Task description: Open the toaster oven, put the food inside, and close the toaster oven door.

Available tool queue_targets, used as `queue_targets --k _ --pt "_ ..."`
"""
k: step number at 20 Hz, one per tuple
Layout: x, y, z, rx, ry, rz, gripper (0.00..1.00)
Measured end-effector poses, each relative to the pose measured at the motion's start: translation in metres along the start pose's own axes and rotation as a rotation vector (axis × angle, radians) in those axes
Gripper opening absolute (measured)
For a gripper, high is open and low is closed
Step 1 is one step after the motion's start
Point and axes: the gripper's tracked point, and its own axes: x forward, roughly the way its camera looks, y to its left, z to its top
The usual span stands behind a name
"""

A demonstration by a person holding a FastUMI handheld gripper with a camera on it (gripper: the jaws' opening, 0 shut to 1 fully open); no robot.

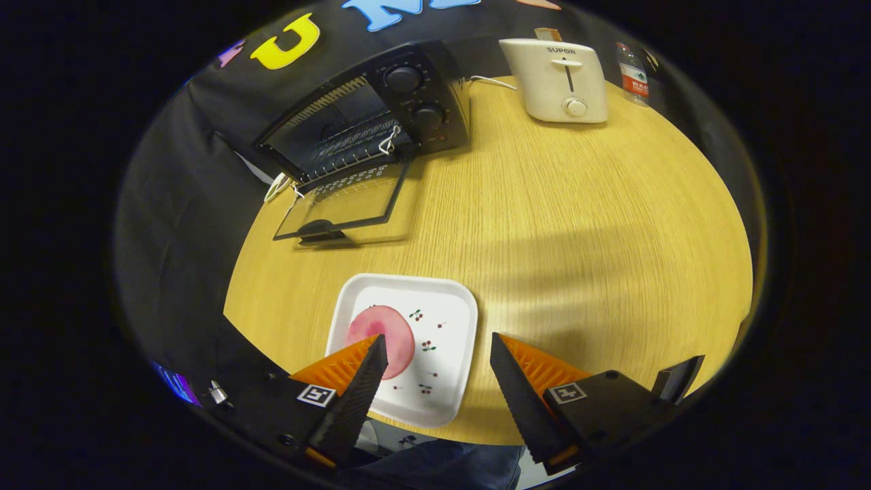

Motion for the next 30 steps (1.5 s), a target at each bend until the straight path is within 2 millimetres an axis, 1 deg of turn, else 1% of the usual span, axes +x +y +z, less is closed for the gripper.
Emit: queue_targets --k 2,4,5,7,8,9,10,11,12,13,14,15,19,21,23,26,30 --pt "0.002 0.004 -0.007 0.012 0.03 0.018 0.93" --pt "0.005 0.005 -0.007 0.01 0.043 0.026 0.85" --pt "0.007 0.002 -0.011 0.008 0.068 0.016 0.74" --pt "0.006 -0.009 -0.013 0.011 0.084 -0.01 0.53" --pt "0.005 -0.01 -0.01 0.023 0.088 -0.005 0.42" --pt "0.004 -0.014 -0.011 0.033 0.093 -0.017 0.34" --pt "0.009 -0.018 -0.012 0.052 0.091 -0.023 0.25" --pt "0.007 -0.015 -0.011 0.08 0.099 -0.005 0.14" --pt "0.007 -0.014 -0.014 0.105 0.11 0.021 0.08" --pt "0.024 -0.017 -0.016 0.148 0.101 0.026 0.06" --pt "0.01 -0.014 -0.014 0.196 0.107 0.053 0.04" --pt "0.01 -0.008 -0.019 0.233 0.121 0.097 0.02" --pt "0.006 0.003 -0.027 0.272 0.127 0.174 0.02" --pt "0.002 0.012 -0.023 0.297 0.11 0.225 0.03" --pt "-0.008 0.019 -0.018 0.327 0.089 0.28 0.02" --pt "-0.019 0.038 -0.008 0.384 0.06 0.367 0.02" --pt "-0.022 0.054 0.003 0.427 0.003 0.387 0.02"
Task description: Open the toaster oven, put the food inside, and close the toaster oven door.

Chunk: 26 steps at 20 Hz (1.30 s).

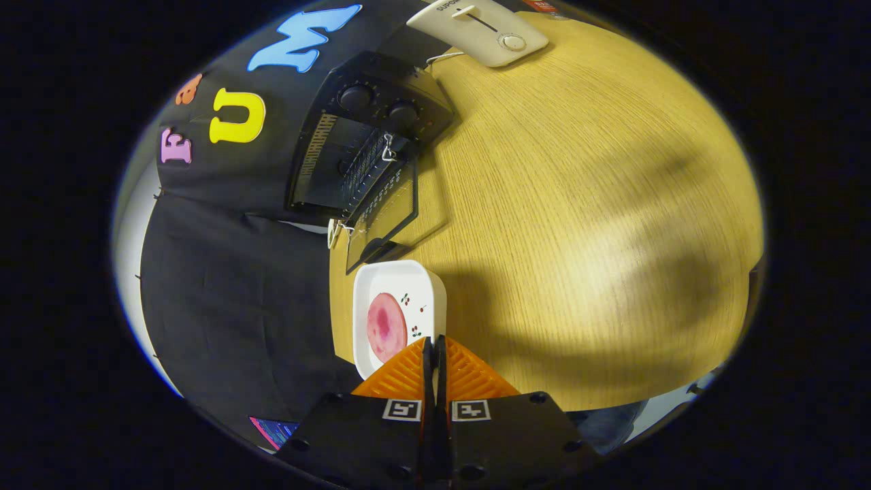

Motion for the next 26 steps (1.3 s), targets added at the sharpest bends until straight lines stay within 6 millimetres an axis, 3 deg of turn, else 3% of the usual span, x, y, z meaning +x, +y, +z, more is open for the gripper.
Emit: queue_targets --k 10,19,26 --pt "0.034 0.057 0.003 0.127 -0.244 0.024 0.02" --pt "0.072 0.083 0.049 0.302 -0.448 0.01 0.02" --pt "0.116 0.114 0.09 0.413 -0.501 0.046 0.02"
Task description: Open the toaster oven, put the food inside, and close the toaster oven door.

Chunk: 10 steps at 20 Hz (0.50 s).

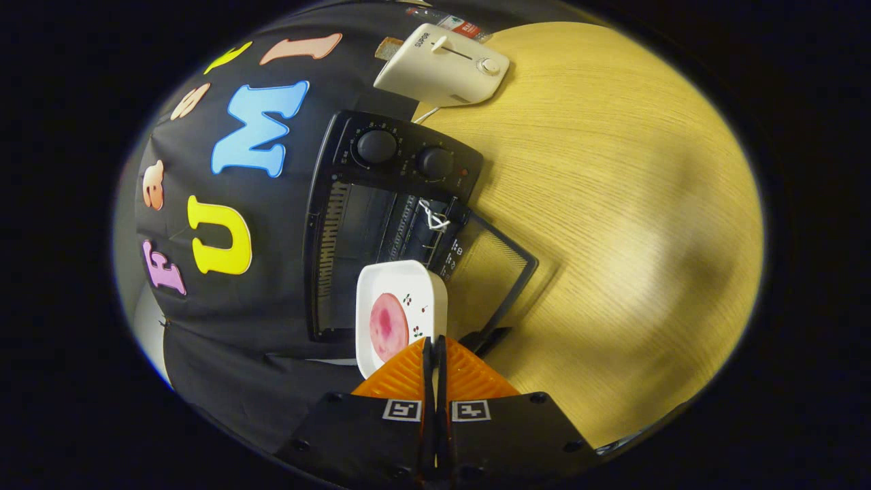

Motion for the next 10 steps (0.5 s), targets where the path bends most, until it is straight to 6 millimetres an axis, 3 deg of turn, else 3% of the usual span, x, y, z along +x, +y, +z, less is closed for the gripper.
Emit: queue_targets --k 5,10 --pt "0.041 0.017 0.008 0.053 -0.038 0.004 0.02" --pt "0.071 0.024 0.036 0.11 -0.147 0.01 0.02"
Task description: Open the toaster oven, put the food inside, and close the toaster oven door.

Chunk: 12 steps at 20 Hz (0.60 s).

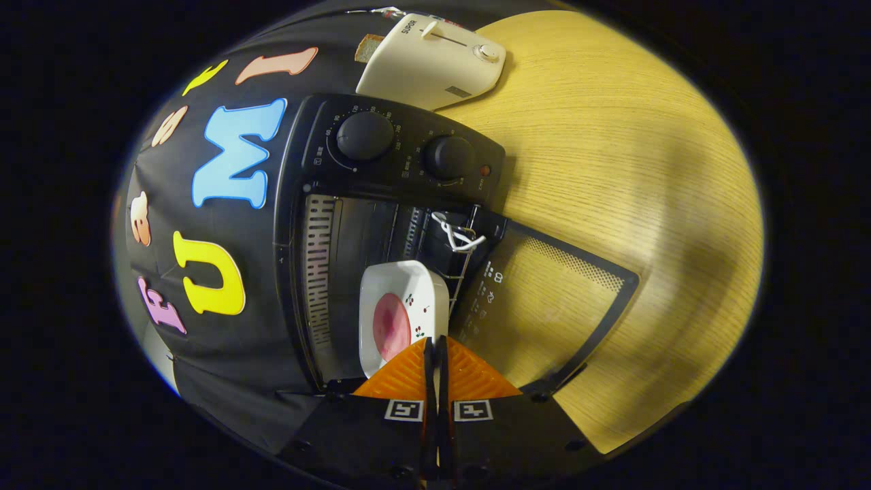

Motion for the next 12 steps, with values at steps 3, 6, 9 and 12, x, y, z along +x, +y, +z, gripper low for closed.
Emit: queue_targets --k 3,6,9,12 --pt "0.015 0.011 0.013 0.022 -0.075 0.027 0.03" --pt "0.029 0.015 0.016 0.054 -0.107 0.014 0.02" --pt "0.039 0.02 0.018 0.075 -0.133 0.021 0.02" --pt "0.045 0.025 0.012 0.08 -0.123 0.037 0.06"
